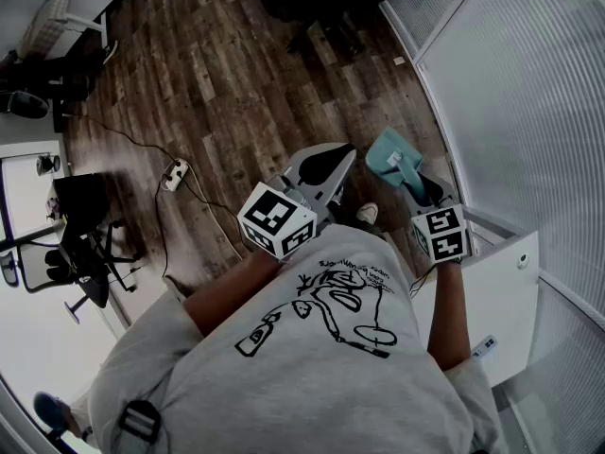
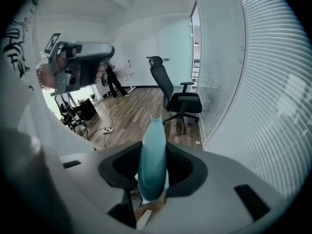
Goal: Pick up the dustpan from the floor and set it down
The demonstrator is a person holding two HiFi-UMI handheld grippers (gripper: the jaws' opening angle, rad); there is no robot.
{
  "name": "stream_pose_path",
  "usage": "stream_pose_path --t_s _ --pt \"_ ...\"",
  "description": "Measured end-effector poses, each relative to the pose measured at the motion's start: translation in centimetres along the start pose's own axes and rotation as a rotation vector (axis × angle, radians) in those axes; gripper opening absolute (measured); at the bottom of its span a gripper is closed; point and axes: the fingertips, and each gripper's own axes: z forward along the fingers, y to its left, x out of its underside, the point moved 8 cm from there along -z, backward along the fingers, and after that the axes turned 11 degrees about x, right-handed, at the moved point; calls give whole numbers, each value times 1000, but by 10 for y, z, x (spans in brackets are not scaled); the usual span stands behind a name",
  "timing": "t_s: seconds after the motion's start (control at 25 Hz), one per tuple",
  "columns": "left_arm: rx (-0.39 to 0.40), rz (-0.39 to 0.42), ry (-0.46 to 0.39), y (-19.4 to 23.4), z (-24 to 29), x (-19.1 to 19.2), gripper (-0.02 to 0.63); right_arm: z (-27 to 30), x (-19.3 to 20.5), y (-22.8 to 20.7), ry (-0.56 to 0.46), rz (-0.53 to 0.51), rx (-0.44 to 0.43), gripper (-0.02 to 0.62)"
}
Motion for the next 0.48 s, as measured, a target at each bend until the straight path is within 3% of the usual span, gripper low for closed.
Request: stream_pose_path --t_s 0.48 --pt "-8 1 6 -6 -1 3 2 20 24 0 34 0 -10 129"
